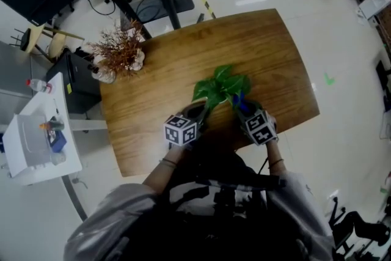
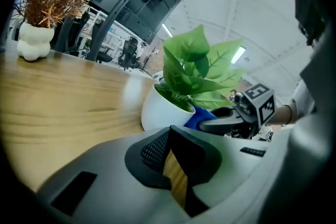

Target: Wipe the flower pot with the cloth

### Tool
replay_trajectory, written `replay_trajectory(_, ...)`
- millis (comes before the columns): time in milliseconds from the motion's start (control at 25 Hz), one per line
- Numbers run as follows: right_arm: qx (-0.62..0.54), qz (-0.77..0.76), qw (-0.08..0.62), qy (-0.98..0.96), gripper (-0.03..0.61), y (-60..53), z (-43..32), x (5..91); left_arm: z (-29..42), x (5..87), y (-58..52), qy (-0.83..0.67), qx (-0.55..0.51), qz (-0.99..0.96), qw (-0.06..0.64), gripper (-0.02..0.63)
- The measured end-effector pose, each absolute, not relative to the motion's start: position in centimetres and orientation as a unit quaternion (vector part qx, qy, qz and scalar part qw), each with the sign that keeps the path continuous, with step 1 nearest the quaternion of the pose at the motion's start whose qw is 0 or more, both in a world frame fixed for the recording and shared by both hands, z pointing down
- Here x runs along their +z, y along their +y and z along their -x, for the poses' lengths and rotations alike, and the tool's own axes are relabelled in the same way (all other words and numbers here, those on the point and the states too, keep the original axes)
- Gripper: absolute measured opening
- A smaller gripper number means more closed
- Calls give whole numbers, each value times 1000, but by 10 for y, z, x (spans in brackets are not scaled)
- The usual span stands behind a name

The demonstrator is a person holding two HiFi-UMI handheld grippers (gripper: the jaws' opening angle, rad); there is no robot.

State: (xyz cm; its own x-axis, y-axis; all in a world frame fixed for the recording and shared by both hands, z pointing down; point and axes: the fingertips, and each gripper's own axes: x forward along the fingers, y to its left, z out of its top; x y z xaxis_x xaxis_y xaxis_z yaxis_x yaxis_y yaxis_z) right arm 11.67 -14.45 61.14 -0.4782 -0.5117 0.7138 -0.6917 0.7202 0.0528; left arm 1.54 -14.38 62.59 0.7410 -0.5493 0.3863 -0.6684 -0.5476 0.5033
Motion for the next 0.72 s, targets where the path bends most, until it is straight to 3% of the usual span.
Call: replay_trajectory(720,122,-278,381,-873,57,-122,-48,631,27,623,-198,-410,73,-855,310,6)
